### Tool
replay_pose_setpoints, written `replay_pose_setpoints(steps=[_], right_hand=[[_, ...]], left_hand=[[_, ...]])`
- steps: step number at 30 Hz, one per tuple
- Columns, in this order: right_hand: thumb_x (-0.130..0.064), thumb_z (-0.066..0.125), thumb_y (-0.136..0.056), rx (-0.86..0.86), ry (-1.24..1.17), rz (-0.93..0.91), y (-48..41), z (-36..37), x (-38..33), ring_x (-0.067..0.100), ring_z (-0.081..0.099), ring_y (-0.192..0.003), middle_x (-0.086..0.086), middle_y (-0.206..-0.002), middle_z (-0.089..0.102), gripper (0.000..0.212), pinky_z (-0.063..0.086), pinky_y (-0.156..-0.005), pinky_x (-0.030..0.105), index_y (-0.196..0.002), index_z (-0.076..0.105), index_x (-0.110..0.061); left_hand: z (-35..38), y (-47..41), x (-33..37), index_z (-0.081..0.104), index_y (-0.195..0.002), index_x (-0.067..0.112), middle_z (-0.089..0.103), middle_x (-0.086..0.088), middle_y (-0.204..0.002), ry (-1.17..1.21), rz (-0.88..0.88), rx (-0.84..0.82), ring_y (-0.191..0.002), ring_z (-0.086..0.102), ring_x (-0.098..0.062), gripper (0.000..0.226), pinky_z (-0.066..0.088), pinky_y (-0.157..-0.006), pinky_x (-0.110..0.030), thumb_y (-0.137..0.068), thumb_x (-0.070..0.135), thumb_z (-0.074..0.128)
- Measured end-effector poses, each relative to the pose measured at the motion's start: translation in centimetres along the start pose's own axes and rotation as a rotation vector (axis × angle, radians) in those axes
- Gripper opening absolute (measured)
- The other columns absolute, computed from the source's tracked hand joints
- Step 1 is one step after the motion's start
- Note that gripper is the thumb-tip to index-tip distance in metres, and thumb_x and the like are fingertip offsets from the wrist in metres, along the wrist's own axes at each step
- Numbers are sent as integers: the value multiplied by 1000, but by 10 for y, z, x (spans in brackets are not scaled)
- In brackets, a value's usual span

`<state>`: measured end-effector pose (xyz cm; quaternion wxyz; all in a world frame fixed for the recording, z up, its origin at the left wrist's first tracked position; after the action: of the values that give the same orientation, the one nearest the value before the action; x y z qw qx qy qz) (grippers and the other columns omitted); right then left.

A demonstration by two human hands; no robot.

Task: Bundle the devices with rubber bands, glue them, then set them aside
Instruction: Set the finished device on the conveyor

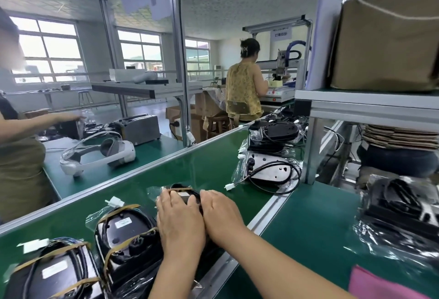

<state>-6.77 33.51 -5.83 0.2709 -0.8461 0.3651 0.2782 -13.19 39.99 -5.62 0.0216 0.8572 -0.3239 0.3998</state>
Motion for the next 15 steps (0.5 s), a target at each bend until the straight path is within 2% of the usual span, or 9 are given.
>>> replay_pose_setpoints(steps=[2,6,9,11,15], right_hand=[[-28,28,-104,13,-32,-27,16,-11,-8,24,52,-95,6,-96,61,41,29,-75,30,-63,32,-28],[-25,31,-103,56,-100,-56,62,-39,-13,8,36,-77,7,-88,60,43,21,-68,25,-60,33,-30],[-27,36,-100,107,-117,-5,100,-62,0,10,34,-71,-3,-68,44,44,23,-66,29,-56,31,-25],[-27,40,-99,144,-129,45,125,-79,14,12,36,-69,-5,-65,41,43,28,-65,33,-56,34,-23],[-24,45,-98,245,-72,134,163,-121,48,20,53,-82,0,-82,59,27,44,-79,37,-74,56,-18]], left_hand=[[-6,5,2,27,-152,0,13,-13,-165,30,34,7,-153,6,-24,56,6,-124,-37,-105,30,34],[-10,29,8,41,-144,-3,30,-21,-157,59,186,-11,-148,21,-30,48,16,-122,-42,-104,22,37],[-7,61,25,46,-144,4,39,-11,-154,247,223,-44,-145,30,-23,46,20,-118,-35,-102,23,45],[4,82,42,51,-141,8,47,-8,-149,319,275,-101,-139,39,-22,42,25,-114,-33,-101,23,48],[37,124,87,56,-135,12,56,-3,-137,436,367,-257,-128,49,-19,36,31,-104,-25,-100,21,51]])
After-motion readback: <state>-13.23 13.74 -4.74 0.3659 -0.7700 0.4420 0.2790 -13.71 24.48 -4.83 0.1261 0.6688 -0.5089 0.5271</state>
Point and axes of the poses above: each hand's wrist, its own y-axis away from the middle knuckle, its own z-axis out of the palm, x = y × z, the point moved 1 cm from there along -y, towards the middle knuckle
